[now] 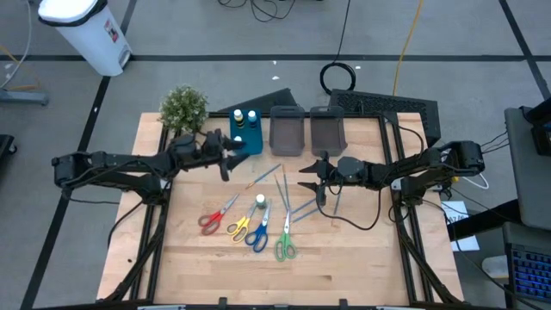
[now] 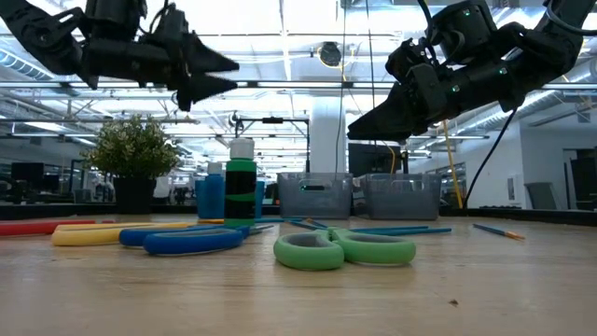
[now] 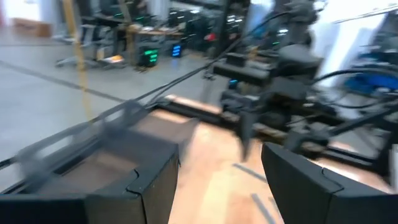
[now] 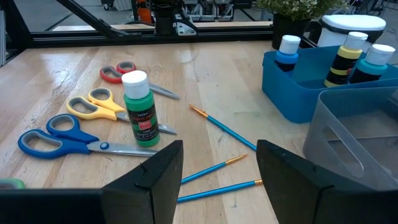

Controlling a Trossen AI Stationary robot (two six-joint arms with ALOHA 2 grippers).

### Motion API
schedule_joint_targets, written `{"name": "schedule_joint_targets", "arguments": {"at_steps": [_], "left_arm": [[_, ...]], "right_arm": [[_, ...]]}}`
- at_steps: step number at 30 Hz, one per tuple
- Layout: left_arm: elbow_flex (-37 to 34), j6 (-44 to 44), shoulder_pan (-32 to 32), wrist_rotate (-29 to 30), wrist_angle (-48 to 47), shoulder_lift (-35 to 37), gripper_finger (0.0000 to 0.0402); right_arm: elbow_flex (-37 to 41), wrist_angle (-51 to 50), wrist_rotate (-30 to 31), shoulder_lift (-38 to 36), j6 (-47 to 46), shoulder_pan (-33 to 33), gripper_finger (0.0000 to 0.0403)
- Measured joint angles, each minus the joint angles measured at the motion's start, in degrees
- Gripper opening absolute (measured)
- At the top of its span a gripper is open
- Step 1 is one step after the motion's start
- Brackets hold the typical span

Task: Pick & Place Paint Supplies
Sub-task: Put the green paint into the blue bin

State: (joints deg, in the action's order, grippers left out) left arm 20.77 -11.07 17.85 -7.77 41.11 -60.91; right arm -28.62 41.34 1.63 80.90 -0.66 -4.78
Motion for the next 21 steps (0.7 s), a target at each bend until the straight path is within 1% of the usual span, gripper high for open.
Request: {"name": "schedule_joint_targets", "arguments": {"at_steps": [5, 10, 17, 21], "left_arm": [[0.1, 0.0, -2.0, -4.3, 4.0, 0.0, 0.0239], [0.1, 0.4, -3.9, -7.4, 5.9, 0.0, 0.0239], [0.1, 0.5, -6.0, -7.8, 6.1, 0.0, 0.0239], [0.2, 3.1, -7.6, -7.8, 5.9, 0.0, 0.0239]], "right_arm": [[0.0, 0.0, 0.0, 0.0, 0.0, 0.0, 0.0196], [0.0, 0.0, 0.0, 0.0, 0.0, 0.0, 0.0196], [0.0, 0.0, 0.0, 0.0, 0.0, 0.0, 0.0196], [0.0, 0.0, 0.0, 0.0, 0.0, 0.0, 0.0196]]}}
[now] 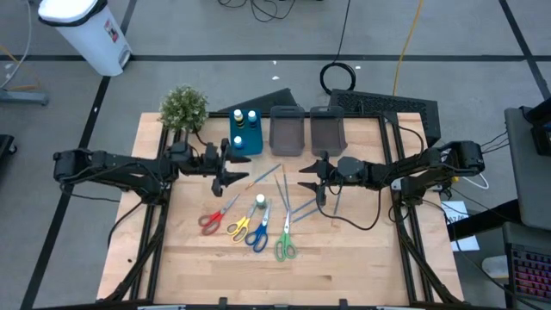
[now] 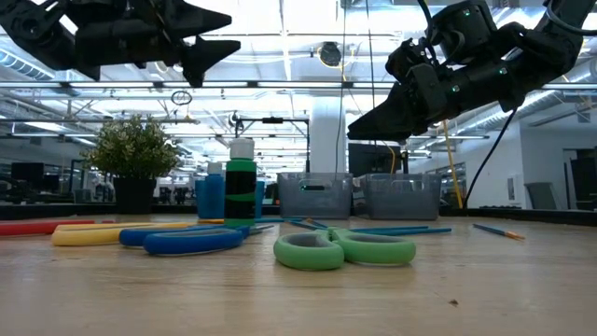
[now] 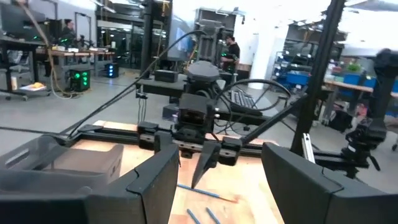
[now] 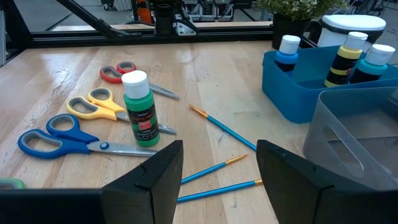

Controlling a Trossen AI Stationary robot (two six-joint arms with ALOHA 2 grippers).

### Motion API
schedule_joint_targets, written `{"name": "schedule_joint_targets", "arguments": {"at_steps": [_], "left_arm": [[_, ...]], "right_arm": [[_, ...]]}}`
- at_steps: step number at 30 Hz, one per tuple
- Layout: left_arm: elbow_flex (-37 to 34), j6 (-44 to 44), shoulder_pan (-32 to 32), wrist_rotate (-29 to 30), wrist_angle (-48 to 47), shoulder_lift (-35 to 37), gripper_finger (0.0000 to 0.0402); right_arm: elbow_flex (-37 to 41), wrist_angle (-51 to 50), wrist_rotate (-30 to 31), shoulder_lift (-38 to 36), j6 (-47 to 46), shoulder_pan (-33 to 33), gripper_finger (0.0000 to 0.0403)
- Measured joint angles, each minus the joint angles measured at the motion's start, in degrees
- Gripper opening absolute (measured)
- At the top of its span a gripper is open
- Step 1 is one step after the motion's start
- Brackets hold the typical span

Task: Pick & Place Paint Supplies
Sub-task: Put the green paint into the blue bin

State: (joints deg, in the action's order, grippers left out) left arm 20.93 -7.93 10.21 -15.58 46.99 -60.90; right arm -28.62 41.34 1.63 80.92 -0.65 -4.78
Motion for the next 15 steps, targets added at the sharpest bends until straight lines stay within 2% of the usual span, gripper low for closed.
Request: {"name": "schedule_joint_targets", "arguments": {"at_steps": [7, 15], "left_arm": [[0.0, 5.4, -4.3, -7.1, -0.2, 0.0, 0.0239], [0.0, 11.0, -9.3, -7.9, -0.4, 0.0, 0.0239]], "right_arm": [[0.0, 0.0, 0.0, 0.0, 0.0, 0.0, 0.0196], [0.0, 0.0, 0.0, 0.0, 0.0, 0.0, 0.0196]]}}
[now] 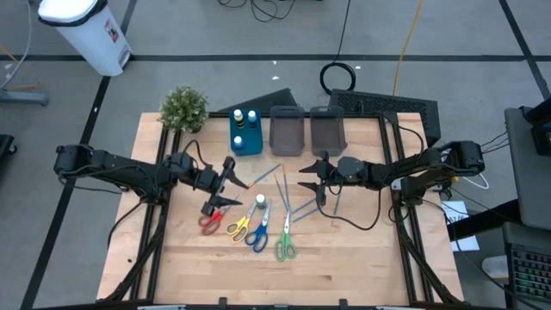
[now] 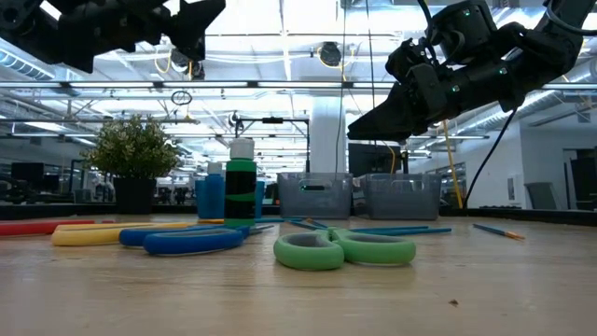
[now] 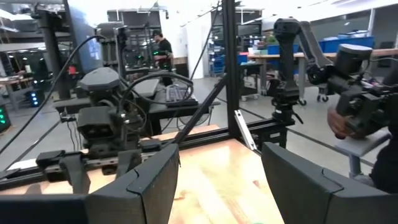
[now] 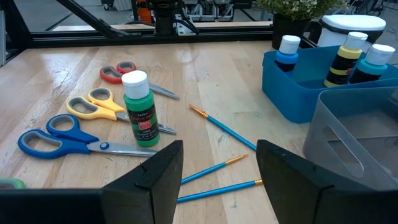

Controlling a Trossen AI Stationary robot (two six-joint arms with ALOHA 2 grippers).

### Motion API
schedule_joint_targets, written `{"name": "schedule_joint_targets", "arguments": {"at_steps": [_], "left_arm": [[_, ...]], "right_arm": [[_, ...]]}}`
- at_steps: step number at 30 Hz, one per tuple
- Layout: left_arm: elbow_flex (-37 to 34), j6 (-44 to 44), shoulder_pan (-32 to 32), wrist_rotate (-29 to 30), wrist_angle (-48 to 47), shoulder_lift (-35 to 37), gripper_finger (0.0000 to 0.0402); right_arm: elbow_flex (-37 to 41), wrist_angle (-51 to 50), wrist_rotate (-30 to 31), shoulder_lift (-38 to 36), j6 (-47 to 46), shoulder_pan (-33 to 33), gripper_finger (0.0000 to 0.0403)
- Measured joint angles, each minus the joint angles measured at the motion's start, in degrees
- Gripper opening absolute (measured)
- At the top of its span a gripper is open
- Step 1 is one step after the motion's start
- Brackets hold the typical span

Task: Pick & Place Paint Supplies
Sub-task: Put the green paint into the blue bin

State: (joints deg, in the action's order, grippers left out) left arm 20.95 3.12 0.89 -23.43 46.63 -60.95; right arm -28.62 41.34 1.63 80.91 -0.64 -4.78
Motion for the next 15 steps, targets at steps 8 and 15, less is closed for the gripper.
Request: {"name": "schedule_joint_targets", "arguments": {"at_steps": [8, 15], "left_arm": [[0.0, -0.2, -0.2, 3.0, 0.2, 0.0, 0.0239], [0.0, -1.7, -0.2, 4.1, 0.4, 0.0, 0.0239]], "right_arm": [[0.0, 0.0, 0.0, 0.0, 0.0, 0.0, 0.0196], [0.0, 0.0, 0.0, 0.0, 0.0, 0.0, 0.0196]]}}
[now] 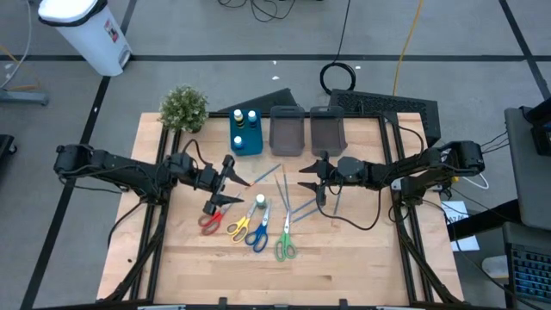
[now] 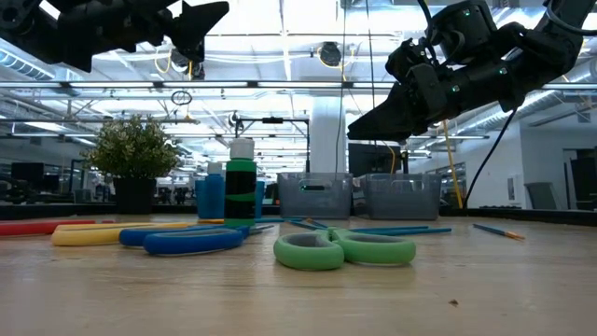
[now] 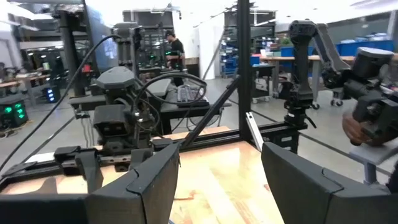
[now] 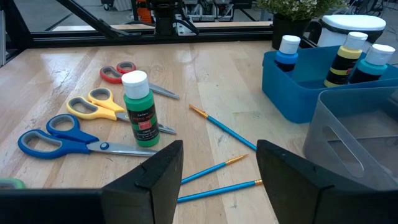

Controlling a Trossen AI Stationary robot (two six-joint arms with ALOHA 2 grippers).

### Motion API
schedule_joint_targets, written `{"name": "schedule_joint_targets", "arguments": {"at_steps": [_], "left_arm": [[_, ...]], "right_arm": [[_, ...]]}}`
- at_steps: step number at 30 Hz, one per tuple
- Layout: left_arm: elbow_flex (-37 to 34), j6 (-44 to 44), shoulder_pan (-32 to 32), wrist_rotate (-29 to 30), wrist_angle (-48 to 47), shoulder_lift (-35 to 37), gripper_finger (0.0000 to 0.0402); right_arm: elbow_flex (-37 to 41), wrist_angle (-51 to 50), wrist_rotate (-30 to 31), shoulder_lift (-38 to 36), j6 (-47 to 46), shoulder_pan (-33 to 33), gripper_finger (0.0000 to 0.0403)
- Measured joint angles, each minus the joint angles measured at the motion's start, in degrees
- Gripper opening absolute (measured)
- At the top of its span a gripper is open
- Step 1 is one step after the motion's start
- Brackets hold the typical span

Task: Pick & Place Paint Supplies
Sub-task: Put the green paint into the blue bin

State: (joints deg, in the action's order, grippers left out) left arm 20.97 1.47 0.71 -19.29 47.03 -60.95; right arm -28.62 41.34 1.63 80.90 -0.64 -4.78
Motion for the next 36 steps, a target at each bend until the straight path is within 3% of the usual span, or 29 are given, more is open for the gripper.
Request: {"name": "schedule_joint_targets", "arguments": {"at_steps": [6, 14, 20, 28, 36], "left_arm": [[1.6, -9.8, -1.0, 12.4, -3.5, -0.2, 0.0243], [16.3, -10.6, -6.6, 20.4, -33.5, -3.3, 0.0315], [28.2, -10.6, -8.4, 21.4, -54.4, -7.4, 0.0358], [44.0, -9.6, -8.5, 21.4, -75.5, -14.9, 0.0346], [48.1, -8.9, -8.4, 21.3, -81.5, -23.2, 0.0345]], "right_arm": [[0.0, 0.0, 0.0, 0.0, 0.0, 0.0, 0.0196], [0.0, 0.0, 0.0, 0.0, 0.0, 0.0, 0.0196], [0.0, 0.0, 0.0, 0.0, -0.2, 0.0, 0.0196], [0.0, 0.5, 0.0, 0.0, -0.2, 0.0, 0.0196], [0.0, 0.4, 0.0, 0.0, -0.2, 0.0, 0.0196]]}}
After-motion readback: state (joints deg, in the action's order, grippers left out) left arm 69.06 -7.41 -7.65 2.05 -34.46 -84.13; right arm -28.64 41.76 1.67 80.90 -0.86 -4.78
